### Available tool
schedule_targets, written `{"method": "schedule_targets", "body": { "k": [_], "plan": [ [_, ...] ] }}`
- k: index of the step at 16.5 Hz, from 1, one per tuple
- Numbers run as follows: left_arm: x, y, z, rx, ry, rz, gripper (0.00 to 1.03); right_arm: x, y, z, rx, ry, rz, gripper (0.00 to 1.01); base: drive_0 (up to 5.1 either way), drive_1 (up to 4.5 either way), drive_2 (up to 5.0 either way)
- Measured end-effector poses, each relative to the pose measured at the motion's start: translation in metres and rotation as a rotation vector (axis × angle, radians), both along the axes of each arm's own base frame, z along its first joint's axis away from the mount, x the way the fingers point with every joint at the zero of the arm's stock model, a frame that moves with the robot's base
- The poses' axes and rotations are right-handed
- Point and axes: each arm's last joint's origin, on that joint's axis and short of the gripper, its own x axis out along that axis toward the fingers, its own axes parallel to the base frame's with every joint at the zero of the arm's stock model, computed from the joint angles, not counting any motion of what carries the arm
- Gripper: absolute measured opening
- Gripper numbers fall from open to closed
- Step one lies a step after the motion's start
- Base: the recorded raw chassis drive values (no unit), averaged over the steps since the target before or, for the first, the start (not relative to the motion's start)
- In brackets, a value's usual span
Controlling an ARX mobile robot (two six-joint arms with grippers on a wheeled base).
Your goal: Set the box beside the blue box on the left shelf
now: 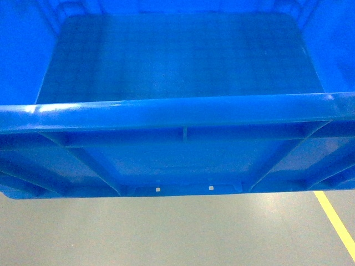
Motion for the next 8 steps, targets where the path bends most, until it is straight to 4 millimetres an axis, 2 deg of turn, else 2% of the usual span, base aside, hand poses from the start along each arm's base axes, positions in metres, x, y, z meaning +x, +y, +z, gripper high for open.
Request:
{"method": "schedule_targets", "body": {
  "k": [8],
  "plan": [
    [0.0,0.0,0.0001,0.0,-0.001,0.0,0.17,0.0001,0.0,-0.0002,0.0,0.001,0.0,0.08,0.0,4.15,-4.1]
  ]
}}
